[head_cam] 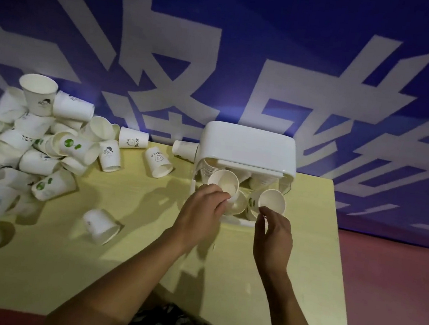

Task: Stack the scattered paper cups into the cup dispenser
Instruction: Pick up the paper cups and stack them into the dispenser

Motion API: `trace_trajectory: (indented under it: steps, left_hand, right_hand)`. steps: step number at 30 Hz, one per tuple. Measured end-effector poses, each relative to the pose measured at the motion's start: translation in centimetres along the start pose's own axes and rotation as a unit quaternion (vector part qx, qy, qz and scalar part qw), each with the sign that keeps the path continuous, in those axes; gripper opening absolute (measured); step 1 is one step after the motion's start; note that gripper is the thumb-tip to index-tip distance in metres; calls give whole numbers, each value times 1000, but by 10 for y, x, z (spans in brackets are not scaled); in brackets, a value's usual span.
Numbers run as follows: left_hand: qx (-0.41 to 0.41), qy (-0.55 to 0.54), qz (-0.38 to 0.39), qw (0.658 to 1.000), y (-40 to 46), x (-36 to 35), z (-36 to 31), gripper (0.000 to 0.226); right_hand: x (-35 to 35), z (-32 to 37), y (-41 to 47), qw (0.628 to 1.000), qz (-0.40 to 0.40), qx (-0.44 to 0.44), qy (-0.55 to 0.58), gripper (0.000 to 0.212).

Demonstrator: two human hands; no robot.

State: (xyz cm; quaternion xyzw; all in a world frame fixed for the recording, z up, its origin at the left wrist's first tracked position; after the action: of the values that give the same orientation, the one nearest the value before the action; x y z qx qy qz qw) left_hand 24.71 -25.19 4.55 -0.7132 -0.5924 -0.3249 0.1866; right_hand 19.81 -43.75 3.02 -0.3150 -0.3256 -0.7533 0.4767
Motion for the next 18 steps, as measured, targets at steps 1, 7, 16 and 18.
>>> trace_trajectory:
  steps: [1, 7, 16, 18]
  left_hand:
    - [-5, 8, 13, 1000, 5, -10, -4, 23]
    - [22, 117, 127, 985, 24, -70, 0, 25]
    - [58, 224, 228, 946, 24, -108, 32, 34]
    - [56, 226, 228, 945, 23, -109, 38, 34]
  right_hand:
    - [1, -6, 5, 1000, 10, 2, -11, 21]
    - [-23, -35, 27, 989, 122, 19, -82, 18]
    - [-60, -53, 30, 971, 189, 57, -135, 30]
    - [-63, -57, 30, 970, 195, 50, -139, 31]
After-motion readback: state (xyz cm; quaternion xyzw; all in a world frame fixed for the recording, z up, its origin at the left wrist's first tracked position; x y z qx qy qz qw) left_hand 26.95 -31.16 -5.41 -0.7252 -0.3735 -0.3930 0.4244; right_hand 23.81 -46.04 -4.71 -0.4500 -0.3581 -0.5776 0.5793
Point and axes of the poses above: each hand's wrist, its own y-axis towards the middle knuckle, its own x-axis out of the back of the hand, z = x × y, the point moved 10 cm from there along y, towards the middle knuckle, and after that the axes turned 2 degrees about -z, right-handed, at the moved point
